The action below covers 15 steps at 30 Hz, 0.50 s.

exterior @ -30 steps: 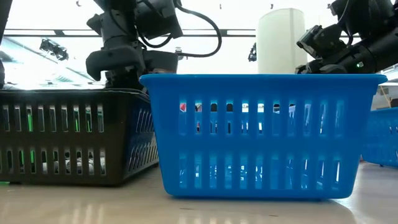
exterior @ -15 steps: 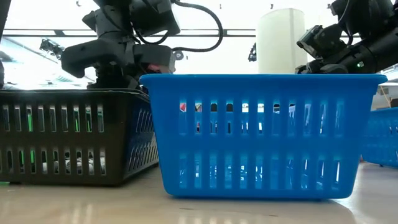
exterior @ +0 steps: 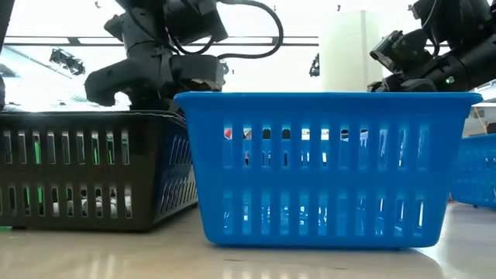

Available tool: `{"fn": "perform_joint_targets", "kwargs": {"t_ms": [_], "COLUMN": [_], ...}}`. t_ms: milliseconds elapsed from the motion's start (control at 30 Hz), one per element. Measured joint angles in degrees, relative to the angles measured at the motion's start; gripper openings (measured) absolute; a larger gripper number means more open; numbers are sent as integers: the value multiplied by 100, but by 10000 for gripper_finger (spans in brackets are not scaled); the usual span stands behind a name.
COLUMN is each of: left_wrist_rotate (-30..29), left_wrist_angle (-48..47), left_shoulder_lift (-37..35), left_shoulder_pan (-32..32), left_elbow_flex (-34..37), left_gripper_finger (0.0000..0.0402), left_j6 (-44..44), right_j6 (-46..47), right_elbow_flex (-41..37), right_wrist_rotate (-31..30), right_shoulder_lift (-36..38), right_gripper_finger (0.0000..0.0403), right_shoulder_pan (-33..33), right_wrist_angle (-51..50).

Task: Sort crayons
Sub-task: Put the black crayon into the black bin

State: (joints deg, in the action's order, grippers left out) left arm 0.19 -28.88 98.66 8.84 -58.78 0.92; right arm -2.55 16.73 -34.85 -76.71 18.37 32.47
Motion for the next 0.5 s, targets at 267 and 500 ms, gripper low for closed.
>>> {"fn": "perform_joint_targets", "kwargs": {"t_ms": [267, 500], "left_wrist_rotate": [-186, -297], "left_wrist_angle": [162, 310], "left_shoulder_lift": [6, 206], "left_shoulder_pan": [-4, -4], "left_elbow_flex": [0, -1], "left_gripper_finger": [166, 166], "left_j6": [-189, -353], "right_j6": [2, 15], "right_elbow_flex": [0, 0], "right_wrist_rotate": [4, 42], "right_shoulder_lift": [0, 0], "right_gripper_finger": [105, 105], "right_shoulder_pan": [0, 7], "right_wrist_angle": [9, 50]}}
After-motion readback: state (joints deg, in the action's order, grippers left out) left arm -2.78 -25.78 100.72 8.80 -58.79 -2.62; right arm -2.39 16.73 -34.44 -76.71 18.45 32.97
